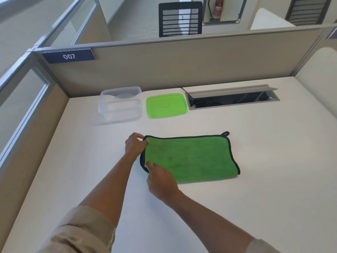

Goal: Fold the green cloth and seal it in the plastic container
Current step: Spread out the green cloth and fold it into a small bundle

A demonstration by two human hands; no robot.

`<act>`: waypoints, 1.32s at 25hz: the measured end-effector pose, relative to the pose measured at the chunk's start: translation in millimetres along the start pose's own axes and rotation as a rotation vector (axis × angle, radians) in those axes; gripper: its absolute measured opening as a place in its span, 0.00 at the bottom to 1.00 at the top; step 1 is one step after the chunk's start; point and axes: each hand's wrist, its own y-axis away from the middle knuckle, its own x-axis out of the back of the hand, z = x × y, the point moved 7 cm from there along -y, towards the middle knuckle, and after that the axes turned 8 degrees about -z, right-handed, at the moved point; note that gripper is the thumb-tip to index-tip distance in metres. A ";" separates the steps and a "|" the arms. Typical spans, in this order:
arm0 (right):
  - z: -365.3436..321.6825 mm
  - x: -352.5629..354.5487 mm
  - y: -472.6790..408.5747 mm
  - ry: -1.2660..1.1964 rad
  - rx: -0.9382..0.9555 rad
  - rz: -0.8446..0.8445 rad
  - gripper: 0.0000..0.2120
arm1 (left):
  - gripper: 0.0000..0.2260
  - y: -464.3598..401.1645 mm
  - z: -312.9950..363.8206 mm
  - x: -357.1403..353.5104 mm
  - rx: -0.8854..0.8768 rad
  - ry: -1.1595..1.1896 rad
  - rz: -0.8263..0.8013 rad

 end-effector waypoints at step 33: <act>254.0 113.6 150.4 -0.642 -0.770 0.454 0.07 | 0.15 78.8 186.5 -243.7 -0.262 -0.018 -0.168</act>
